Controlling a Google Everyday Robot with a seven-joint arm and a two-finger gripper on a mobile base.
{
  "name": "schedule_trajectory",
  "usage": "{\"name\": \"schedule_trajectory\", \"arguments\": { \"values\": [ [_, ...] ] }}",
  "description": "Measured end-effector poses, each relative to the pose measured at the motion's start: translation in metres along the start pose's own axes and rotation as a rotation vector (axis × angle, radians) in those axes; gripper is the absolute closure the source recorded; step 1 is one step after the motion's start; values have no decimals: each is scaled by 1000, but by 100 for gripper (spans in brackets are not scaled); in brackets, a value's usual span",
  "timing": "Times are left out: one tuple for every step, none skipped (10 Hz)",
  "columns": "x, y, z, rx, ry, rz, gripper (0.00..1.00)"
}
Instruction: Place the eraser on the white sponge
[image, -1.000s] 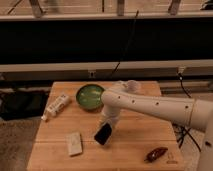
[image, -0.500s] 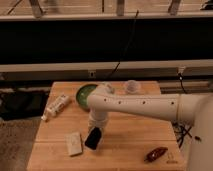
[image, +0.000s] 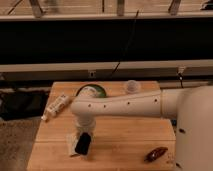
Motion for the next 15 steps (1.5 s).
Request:
{"name": "schedule_trajectory", "arguments": {
  "values": [
    [0,-10,1,-1,1,-23,100],
    [-2,-21,3,-10,-1,-56,100],
    [-2,-27,3,-11,-1,-71,100],
    [-3,-34,5,-16,-1,-88,100],
    [-3,-39,5,-21,1,-101,100],
    [-1,-43,8,-31,3,-113,100],
    [1,-44,9,-35,6,-113,100],
    [4,-44,10,-42,7,-112,96],
    [7,-43,11,-49,10,-110,86],
    [8,-42,12,-54,11,-108,78],
    [10,-41,12,-58,11,-105,69],
    [12,-41,13,-59,12,-106,57],
    [12,-42,13,-61,11,-109,45],
    [13,-43,14,-61,10,-111,37],
    [13,-43,14,-61,7,-111,29]
  ]
}}
